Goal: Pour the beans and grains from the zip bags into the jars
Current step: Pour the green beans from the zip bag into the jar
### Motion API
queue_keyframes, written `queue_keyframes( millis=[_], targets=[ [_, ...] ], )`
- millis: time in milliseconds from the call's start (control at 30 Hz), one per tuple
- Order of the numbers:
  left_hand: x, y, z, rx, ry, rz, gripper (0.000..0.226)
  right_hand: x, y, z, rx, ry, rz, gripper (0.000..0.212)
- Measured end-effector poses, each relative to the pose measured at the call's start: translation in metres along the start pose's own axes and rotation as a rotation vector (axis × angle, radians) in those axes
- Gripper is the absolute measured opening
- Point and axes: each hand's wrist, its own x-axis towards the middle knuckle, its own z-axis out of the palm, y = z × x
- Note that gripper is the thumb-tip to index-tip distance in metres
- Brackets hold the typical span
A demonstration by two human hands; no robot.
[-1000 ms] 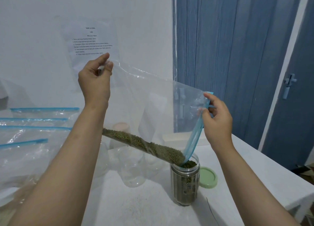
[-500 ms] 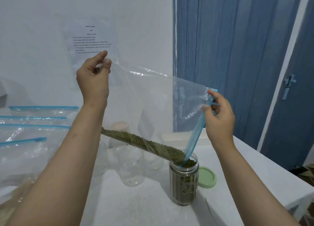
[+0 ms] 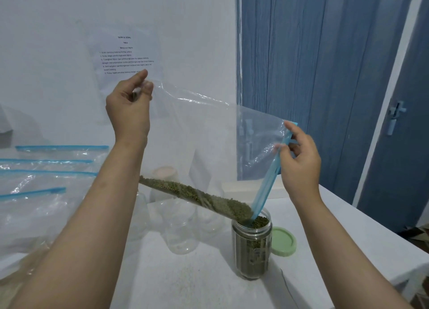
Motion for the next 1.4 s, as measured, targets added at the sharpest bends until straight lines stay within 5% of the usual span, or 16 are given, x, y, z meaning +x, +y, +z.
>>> queue_keyframes(
  millis=[1400],
  targets=[
    [0.0022,0.0068,-0.0081,-0.025,0.014,-0.040,0.025,0.0010,-0.0086,-0.0007,0.019,-0.031,0.012,0.045]
  ],
)
